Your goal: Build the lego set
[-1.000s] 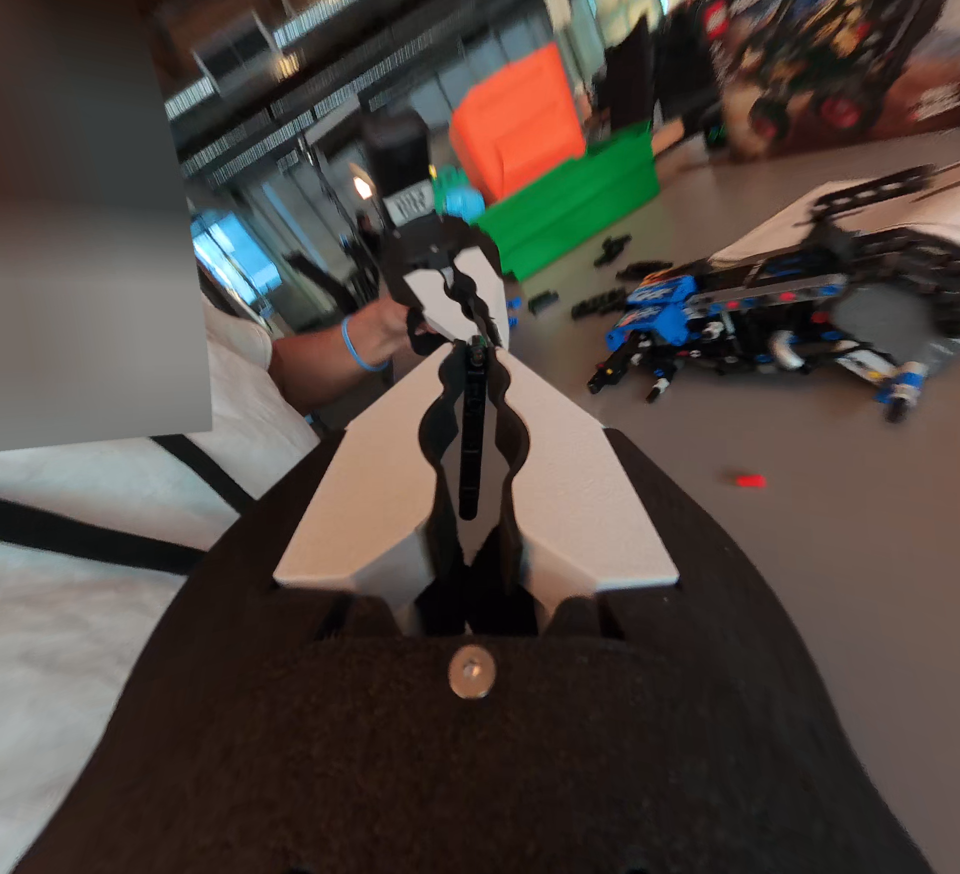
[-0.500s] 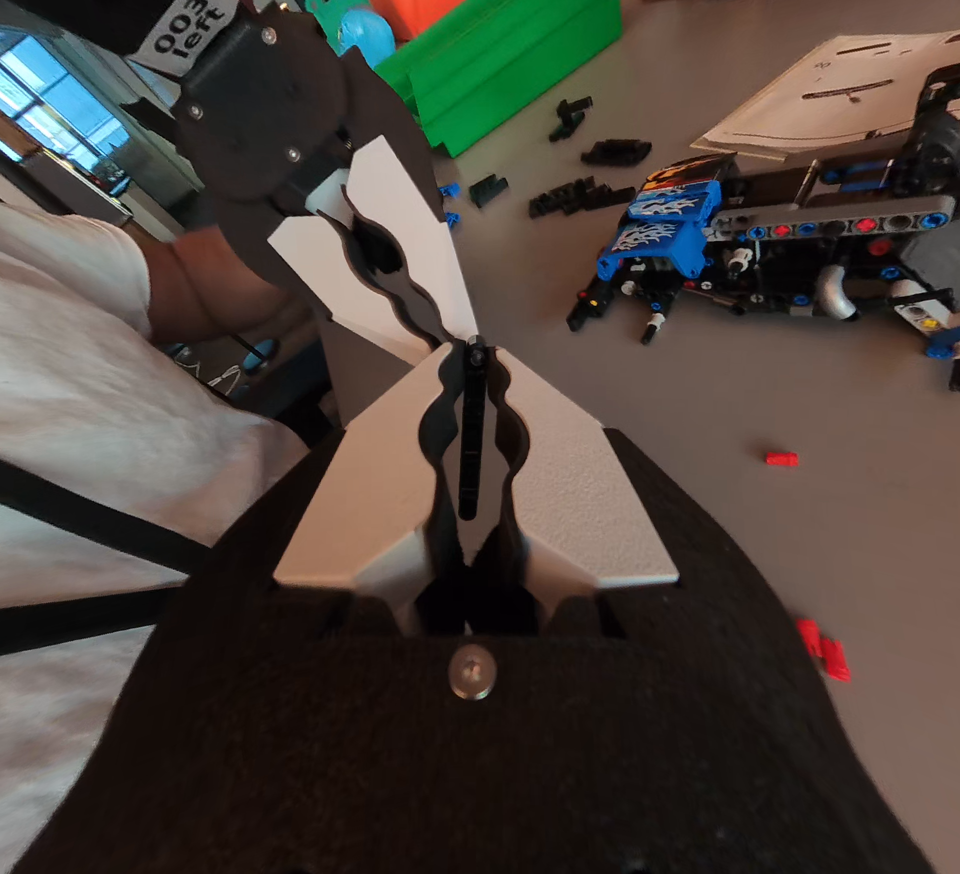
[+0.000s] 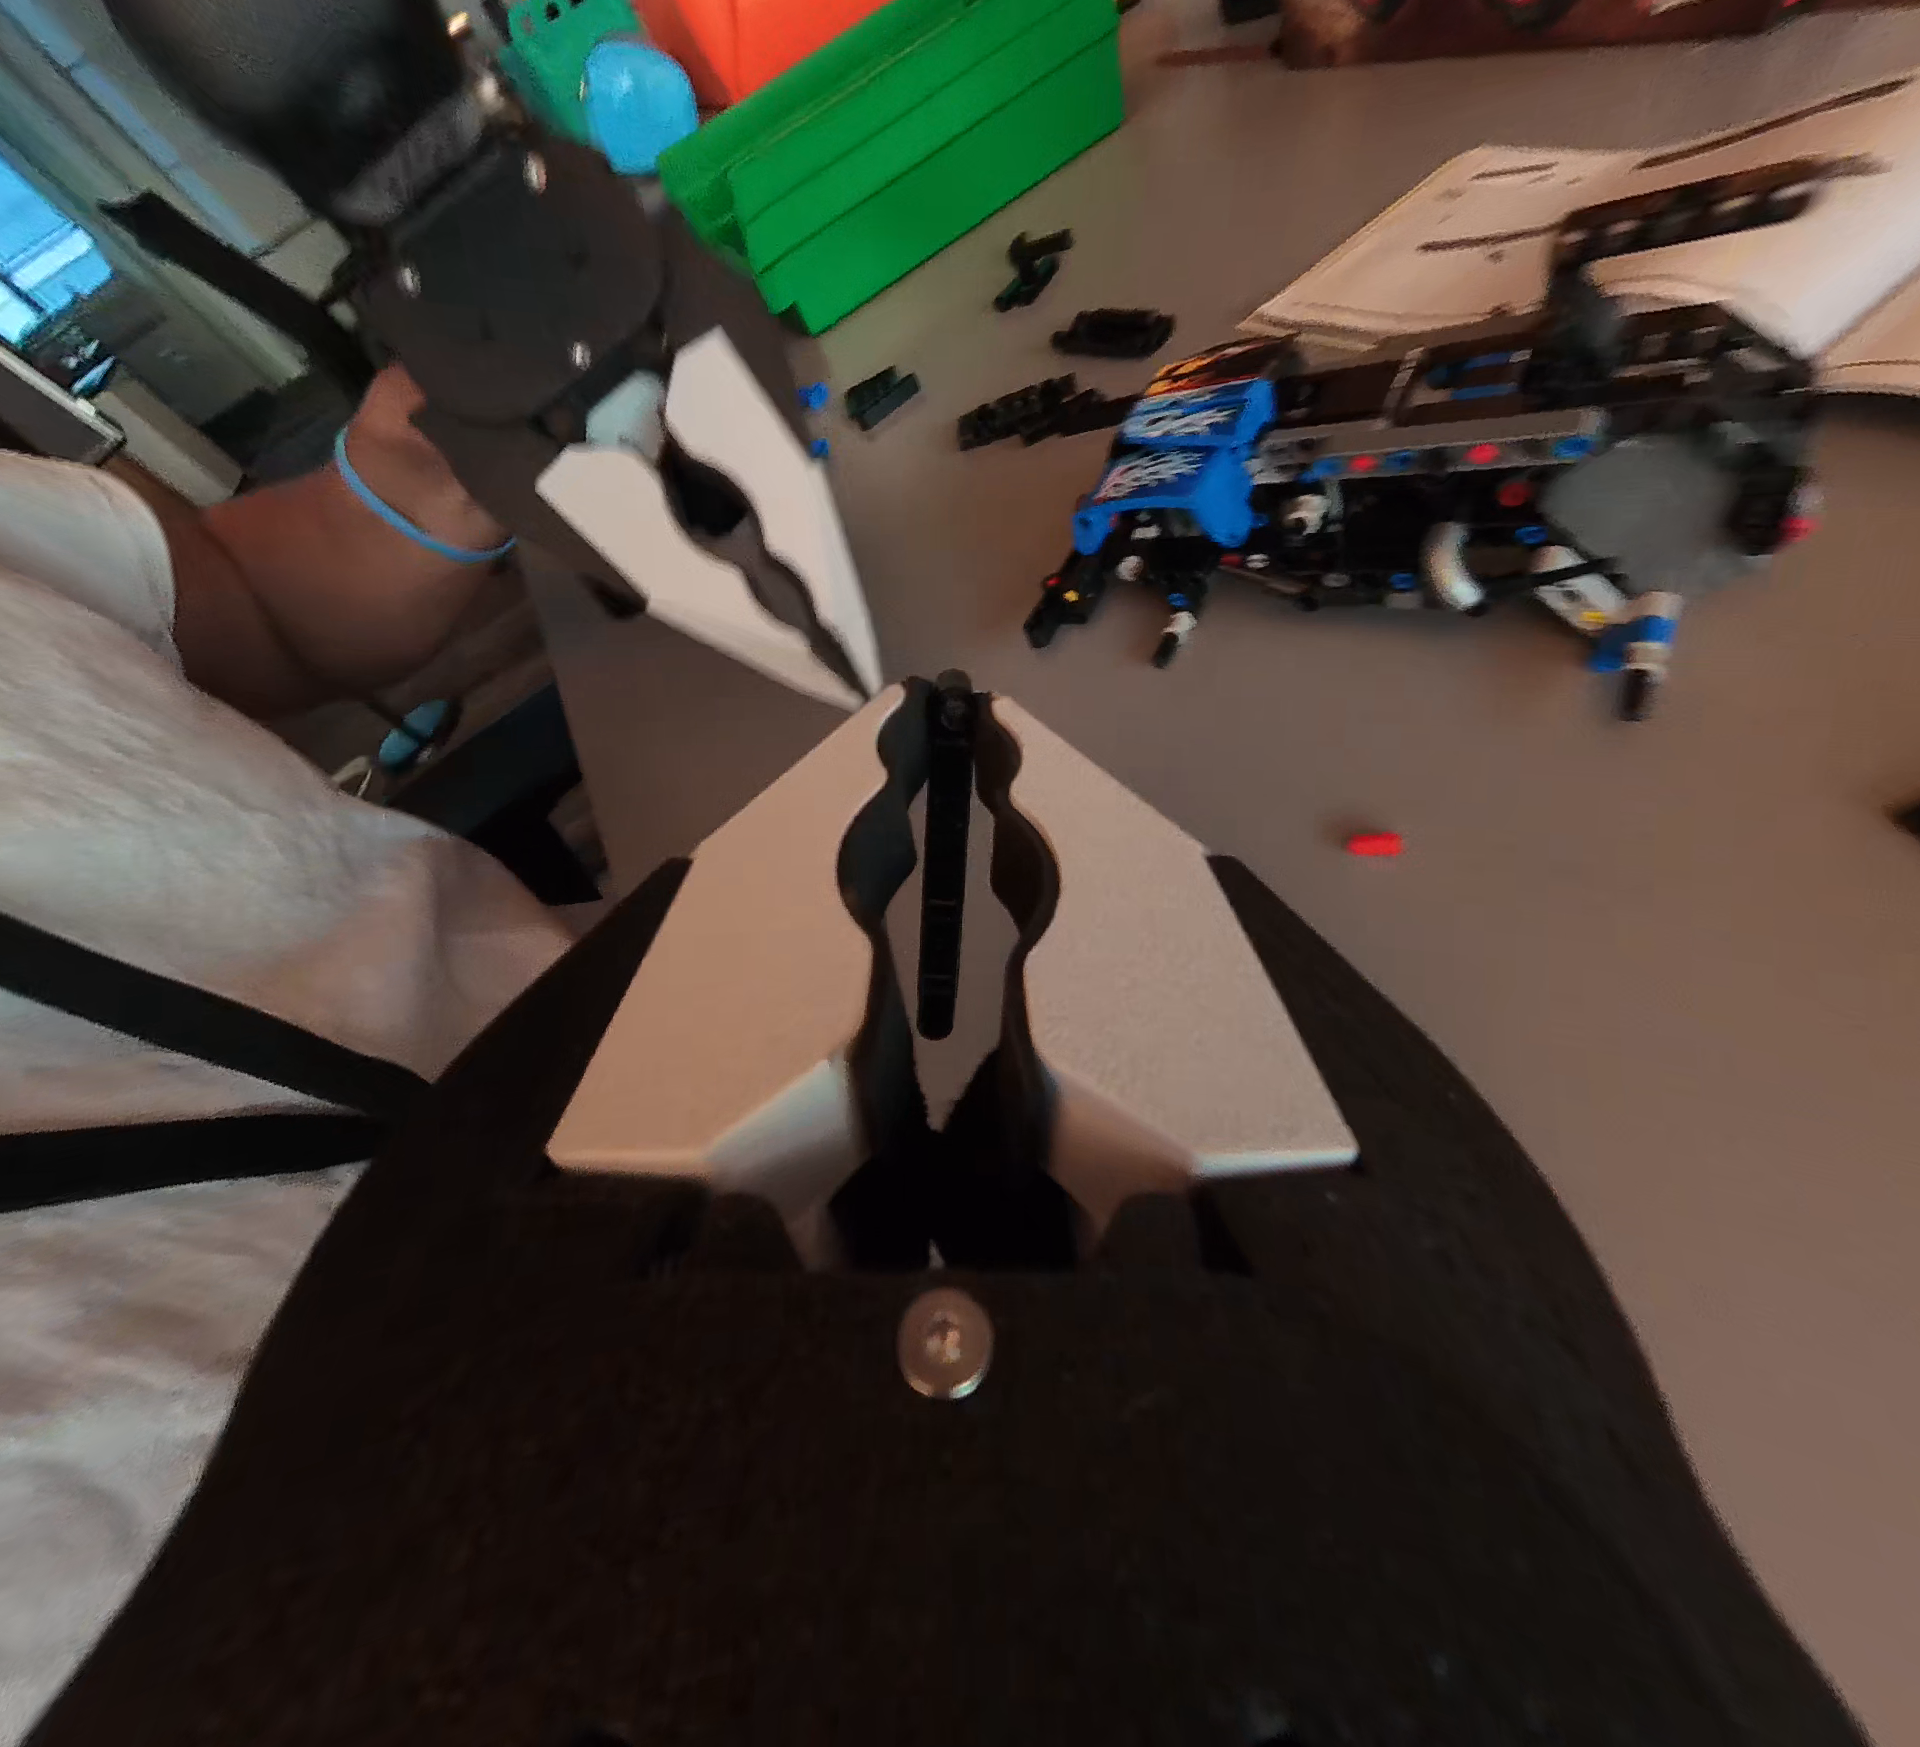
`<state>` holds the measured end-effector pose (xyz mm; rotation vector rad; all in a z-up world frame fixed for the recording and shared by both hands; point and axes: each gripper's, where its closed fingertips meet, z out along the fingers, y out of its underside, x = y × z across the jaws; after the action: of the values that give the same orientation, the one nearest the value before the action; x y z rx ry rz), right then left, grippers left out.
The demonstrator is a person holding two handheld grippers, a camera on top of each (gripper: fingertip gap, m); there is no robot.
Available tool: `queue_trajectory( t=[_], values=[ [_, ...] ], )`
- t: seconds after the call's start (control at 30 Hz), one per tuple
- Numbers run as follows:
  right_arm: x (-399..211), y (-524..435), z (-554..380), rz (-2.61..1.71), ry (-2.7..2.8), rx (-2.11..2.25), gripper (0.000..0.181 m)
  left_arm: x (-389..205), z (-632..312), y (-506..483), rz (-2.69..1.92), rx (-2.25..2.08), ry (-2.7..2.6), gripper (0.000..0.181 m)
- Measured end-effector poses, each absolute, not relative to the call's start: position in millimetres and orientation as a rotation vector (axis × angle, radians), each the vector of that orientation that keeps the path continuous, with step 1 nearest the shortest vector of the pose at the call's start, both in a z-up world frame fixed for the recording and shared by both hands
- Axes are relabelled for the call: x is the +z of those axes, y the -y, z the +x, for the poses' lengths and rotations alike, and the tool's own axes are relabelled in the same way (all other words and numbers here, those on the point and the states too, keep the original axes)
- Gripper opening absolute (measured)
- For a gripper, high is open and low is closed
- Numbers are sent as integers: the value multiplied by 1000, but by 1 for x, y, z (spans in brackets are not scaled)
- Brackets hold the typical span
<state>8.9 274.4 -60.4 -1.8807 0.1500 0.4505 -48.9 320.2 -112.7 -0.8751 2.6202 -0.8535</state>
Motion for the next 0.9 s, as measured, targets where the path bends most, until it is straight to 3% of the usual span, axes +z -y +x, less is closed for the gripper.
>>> queue_trajectory(
  t=[0.17, 0.5, 0.63, 0.9],
  values=[
    [-39, -243, 40, -1742, -262, 434, 7, -119, -68, -307, -1064, -1023, -2571, 17],
    [-45, -230, 42, -1724, -266, 441, 7, -124, -26, -319, -890, -820, -2446, 18],
    [-46, -227, 43, -1724, -269, 434, 7, -125, -16, -301, -967, -951, -2459, 23],
    [-48, -226, 42, -1708, -260, 493, 7, -128, -12, -298, -613, -993, -2628, 24]
  ],
)
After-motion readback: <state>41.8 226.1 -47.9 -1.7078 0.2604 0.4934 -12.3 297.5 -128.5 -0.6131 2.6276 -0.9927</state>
